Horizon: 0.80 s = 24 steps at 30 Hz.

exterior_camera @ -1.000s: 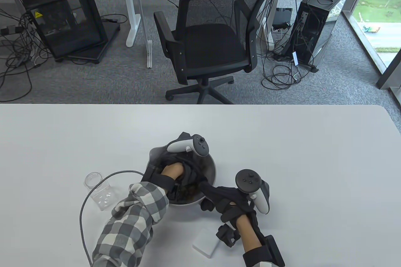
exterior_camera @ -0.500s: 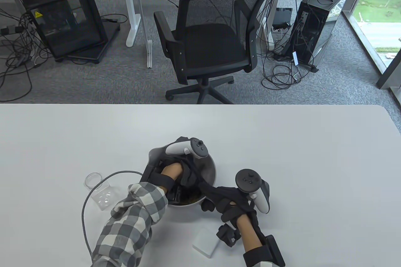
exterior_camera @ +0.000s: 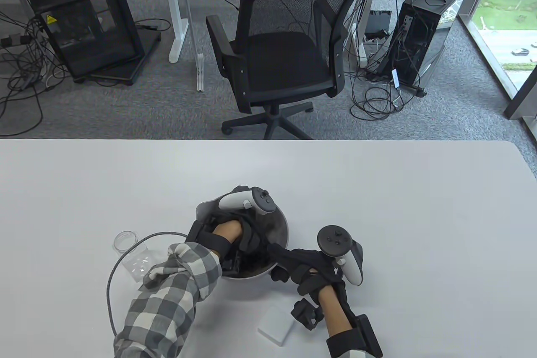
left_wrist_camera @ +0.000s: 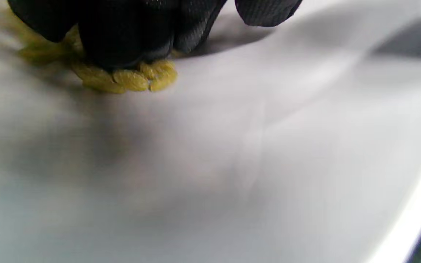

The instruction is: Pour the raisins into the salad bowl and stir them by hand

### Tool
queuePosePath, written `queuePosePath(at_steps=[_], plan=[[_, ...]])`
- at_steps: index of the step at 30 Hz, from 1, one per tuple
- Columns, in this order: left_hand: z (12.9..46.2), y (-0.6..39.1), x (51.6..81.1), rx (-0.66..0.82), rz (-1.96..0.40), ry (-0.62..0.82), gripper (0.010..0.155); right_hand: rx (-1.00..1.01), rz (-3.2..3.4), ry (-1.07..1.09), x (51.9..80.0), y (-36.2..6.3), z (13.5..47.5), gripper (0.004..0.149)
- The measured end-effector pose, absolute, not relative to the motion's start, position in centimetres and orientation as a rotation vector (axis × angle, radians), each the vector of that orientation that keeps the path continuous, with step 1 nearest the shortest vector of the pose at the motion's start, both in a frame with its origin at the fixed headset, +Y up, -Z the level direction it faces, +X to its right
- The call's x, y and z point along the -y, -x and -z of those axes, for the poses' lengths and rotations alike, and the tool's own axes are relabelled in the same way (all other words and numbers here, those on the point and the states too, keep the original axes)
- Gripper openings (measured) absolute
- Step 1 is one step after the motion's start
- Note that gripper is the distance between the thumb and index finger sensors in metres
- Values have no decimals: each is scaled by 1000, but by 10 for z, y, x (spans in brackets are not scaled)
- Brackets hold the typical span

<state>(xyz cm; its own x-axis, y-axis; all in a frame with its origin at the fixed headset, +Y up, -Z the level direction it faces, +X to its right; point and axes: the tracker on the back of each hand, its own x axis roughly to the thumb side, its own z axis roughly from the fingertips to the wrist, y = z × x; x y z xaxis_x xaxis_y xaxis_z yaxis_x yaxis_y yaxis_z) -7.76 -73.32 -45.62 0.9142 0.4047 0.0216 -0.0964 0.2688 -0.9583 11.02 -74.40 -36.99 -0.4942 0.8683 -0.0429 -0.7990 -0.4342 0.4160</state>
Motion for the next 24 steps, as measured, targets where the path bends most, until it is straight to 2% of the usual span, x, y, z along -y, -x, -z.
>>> queuePosePath(at_steps=[2,3,6,7,9,11,12,13,15,16,17,18,20,22,24], plan=[[463,80,724,147,-145,1156,60,-464,-2060,-218,743,-109,370,65],[466,79,721,142,-51,1088,61,-467,-2051,-204,744,-110,370,65],[471,68,721,366,-50,1013,62,-467,-2033,-201,745,-110,370,65],[469,62,724,432,-123,1035,63,-464,-2040,-208,745,-110,370,66],[463,58,725,473,-212,1095,63,-458,-2040,-202,745,-110,370,66],[455,59,733,513,-320,1271,63,-458,-2048,-205,745,-110,371,65],[453,63,734,449,-335,1349,62,-461,-2045,-203,745,-111,371,65],[454,70,734,380,-300,1366,58,-473,-2037,-214,745,-111,371,65],[462,75,731,283,-162,1284,55,-468,-2050,-215,744,-109,371,66],[468,79,729,209,9,1205,55,-465,-2066,-194,744,-110,371,66],[472,80,726,195,93,1133,56,-474,-2052,-220,744,-108,371,66],[476,78,722,241,119,1031,55,-472,-2051,-212,744,-109,370,66],[478,71,720,364,34,945,58,-471,-2053,-212,744,-109,370,66],[475,66,723,492,-143,955,59,-466,-2054,-211,744,-109,370,66],[468,63,730,547,-330,1129,57,-464,-2057,-210,743,-108,370,66]])
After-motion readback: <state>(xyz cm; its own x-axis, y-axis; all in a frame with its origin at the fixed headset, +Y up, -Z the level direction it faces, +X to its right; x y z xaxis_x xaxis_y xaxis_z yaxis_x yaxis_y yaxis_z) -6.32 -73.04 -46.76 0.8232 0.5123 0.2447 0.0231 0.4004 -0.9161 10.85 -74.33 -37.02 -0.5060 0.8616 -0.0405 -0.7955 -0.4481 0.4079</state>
